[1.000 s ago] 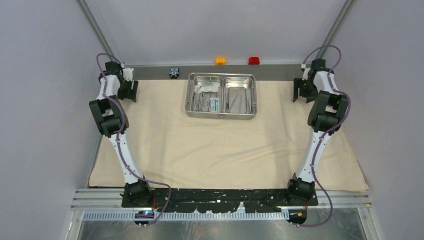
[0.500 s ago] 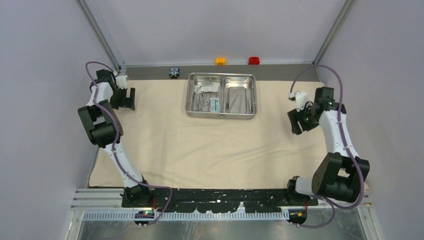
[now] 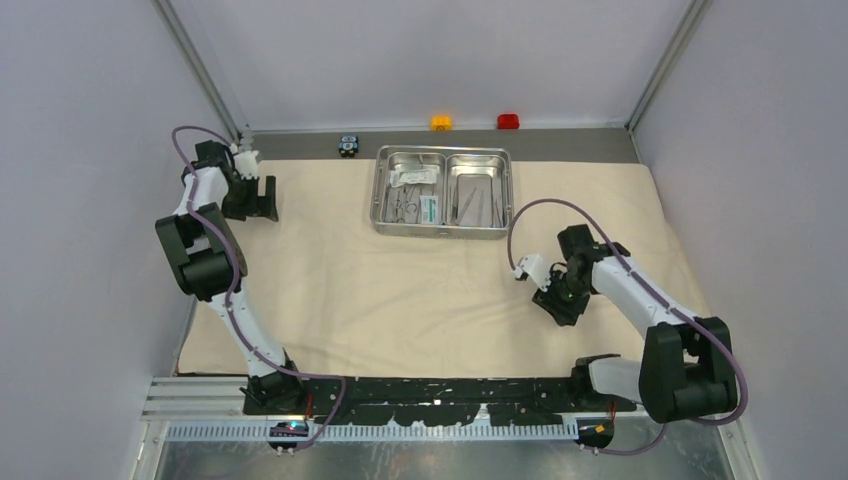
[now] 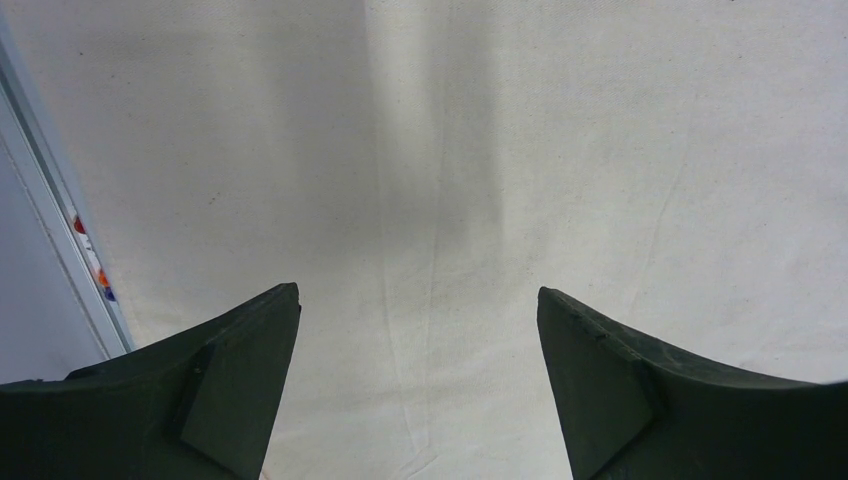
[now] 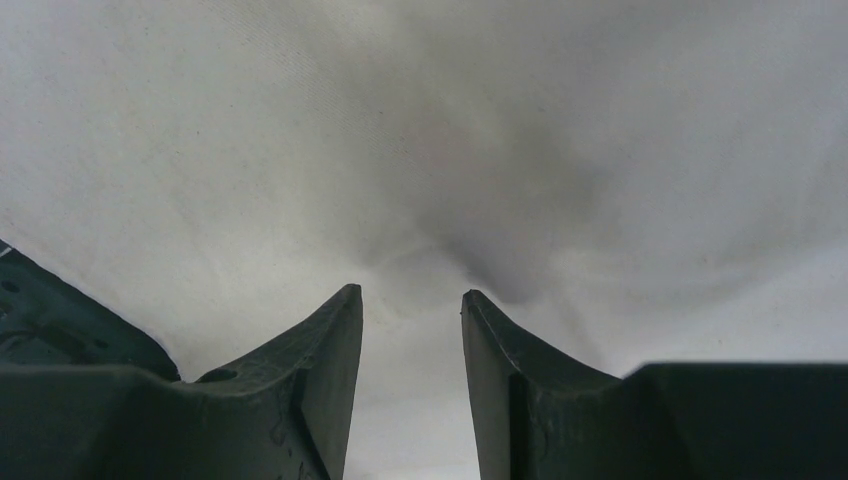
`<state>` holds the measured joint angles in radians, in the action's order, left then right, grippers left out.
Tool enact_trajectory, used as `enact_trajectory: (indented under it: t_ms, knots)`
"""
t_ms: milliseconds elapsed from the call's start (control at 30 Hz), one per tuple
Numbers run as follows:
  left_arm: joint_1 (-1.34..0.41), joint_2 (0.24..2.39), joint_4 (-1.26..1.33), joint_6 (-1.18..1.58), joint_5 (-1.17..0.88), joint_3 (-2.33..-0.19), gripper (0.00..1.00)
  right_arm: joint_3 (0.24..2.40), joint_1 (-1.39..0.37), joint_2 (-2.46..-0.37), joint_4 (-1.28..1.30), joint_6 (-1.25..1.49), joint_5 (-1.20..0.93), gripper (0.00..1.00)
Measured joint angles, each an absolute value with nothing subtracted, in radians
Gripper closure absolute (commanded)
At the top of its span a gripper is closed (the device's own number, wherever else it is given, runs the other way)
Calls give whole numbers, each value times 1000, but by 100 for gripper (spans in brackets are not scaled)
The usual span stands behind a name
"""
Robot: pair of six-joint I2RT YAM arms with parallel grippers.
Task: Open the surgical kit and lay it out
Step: Smooth out the surgical kit at the center of the board.
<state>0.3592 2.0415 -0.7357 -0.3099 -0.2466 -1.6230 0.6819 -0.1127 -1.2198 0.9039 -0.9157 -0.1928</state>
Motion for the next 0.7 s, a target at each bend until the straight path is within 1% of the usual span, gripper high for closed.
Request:
enact_trajectory:
  t_ms: [267,700]
  knots:
    - [350,2024,-756,-311,-233,-1621,9,643,-262,-1317,904,-990,-78,55]
    - [312,2023,-812,-326,-142,-1674,9,670,-514,-1464,955,-1058,155,58]
